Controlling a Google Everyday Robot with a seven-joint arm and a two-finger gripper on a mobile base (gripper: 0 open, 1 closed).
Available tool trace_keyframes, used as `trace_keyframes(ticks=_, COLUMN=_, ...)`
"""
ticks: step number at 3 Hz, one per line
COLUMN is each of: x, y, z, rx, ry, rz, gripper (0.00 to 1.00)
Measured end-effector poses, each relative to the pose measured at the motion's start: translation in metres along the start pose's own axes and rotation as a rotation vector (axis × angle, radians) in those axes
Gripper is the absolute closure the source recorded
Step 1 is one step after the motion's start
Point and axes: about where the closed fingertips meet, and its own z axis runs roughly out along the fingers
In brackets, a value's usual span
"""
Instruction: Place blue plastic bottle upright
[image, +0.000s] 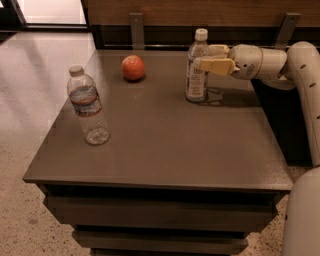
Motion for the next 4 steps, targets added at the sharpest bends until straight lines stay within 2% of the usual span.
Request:
trace_keyframes(ticks=1, x=0.001, y=0.0, z=0.001, rx=-0.002, ry=0.001, rz=0.003, gripper=0.0)
trace_keyframes(ticks=3, x=0.001, y=0.0, z=-0.002, rx=0.0, ry=0.019, rz=-0.008, gripper=0.0)
trace_keyframes(ticks=4, x=0.003, y=0.001, z=-0.011, rx=0.009, ry=0.081, rz=-0.025, gripper=0.0)
